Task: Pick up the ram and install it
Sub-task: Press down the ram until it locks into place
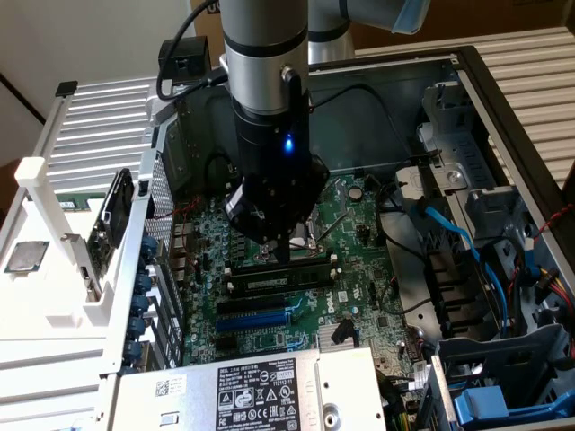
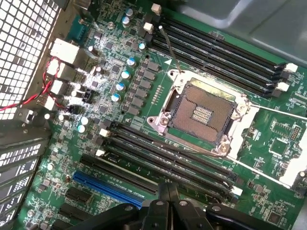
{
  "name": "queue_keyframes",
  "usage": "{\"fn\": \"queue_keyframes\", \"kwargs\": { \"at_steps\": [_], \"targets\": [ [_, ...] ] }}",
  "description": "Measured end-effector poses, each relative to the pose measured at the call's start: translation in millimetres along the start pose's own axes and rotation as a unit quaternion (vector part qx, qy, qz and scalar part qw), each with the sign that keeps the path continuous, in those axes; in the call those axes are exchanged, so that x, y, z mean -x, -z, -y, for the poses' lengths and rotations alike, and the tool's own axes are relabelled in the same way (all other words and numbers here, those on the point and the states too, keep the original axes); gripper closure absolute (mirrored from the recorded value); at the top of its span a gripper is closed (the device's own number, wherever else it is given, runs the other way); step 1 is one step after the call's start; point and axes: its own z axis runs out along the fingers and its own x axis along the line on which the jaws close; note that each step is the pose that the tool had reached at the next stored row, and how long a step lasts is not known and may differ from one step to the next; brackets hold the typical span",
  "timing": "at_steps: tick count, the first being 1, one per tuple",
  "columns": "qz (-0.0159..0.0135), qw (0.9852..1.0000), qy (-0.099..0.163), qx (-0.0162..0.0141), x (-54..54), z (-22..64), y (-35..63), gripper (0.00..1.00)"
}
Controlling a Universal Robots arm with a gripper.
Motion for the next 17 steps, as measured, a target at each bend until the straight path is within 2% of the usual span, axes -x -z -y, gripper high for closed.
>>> {"fn": "queue_keyframes", "kwargs": {
  "at_steps": [4,9,13,17],
  "targets": [
    [-0.0007,0.9996,-0.029,0.0004,0.0,0.0,-0.1,0.9],
    [-0.0016,0.9978,-0.066,0.001,0.0,0.0,-0.3,0.9],
    [-0.0023,0.9954,-0.096,0.0014,0.0,0.0,-0.4,0.9],
    [-0.003,0.992,-0.126,0.0019,0.0,0.0,-0.5,0.9]
  ]
}}
